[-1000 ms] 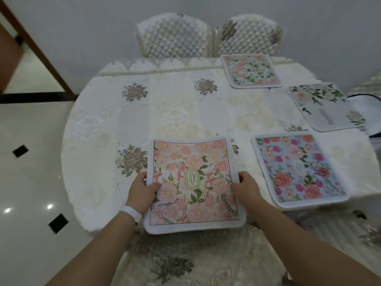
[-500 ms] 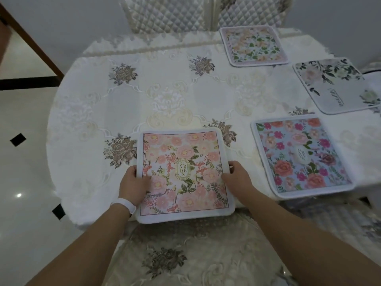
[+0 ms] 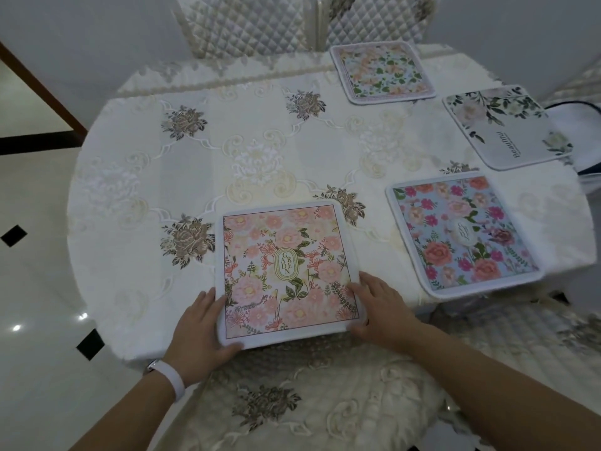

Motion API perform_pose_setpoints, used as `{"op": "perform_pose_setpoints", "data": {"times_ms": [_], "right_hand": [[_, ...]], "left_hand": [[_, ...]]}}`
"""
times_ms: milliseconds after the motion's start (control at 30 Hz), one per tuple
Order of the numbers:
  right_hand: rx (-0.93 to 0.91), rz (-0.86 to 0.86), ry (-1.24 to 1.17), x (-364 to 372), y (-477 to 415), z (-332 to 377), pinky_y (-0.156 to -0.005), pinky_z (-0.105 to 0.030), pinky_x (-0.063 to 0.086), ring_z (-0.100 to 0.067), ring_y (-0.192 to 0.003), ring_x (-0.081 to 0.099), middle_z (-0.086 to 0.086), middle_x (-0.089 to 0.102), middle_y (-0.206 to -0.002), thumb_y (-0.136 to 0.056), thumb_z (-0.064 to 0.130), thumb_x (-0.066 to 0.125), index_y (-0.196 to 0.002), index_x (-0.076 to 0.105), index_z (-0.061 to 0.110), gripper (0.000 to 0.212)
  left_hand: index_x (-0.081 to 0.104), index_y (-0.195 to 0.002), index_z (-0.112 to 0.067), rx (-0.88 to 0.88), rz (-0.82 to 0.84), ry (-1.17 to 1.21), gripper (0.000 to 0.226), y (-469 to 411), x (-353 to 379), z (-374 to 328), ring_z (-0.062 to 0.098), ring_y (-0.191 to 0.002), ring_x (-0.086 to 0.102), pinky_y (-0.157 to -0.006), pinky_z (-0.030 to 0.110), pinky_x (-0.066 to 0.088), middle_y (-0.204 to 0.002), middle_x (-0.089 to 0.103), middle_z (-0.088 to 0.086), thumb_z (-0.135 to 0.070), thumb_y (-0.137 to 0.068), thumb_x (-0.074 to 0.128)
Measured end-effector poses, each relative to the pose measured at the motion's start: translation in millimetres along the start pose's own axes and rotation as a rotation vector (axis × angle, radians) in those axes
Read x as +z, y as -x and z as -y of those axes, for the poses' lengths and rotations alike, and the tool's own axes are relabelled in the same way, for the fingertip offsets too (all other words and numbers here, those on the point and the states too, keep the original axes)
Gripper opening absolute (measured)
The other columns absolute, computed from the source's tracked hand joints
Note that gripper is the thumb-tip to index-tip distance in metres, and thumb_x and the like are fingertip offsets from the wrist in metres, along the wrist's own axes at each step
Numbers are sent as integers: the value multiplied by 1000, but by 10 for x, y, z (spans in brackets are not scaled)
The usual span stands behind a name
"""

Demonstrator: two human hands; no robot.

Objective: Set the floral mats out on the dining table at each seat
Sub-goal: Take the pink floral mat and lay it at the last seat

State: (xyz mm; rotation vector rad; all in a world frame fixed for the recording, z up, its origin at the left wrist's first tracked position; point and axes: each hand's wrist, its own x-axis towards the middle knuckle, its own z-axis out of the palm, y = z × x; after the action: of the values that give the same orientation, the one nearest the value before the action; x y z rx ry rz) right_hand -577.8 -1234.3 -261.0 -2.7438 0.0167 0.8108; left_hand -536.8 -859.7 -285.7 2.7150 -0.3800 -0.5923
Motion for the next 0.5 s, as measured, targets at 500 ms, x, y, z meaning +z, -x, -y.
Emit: {"op": "perform_pose_setpoints", "data": {"times_ms": [500], "right_hand": [[-16,-88,72,76,-12,2,-120,-46,16,-28,-150,11,-8,11,-164,-77,60,60,-153,23,31,89]], "left_hand": [[39,-144,-20,62,-19,25,97,-10,40,82,37,-143,23,-109,60,28,-155,30,14,-66,-62,64]]}}
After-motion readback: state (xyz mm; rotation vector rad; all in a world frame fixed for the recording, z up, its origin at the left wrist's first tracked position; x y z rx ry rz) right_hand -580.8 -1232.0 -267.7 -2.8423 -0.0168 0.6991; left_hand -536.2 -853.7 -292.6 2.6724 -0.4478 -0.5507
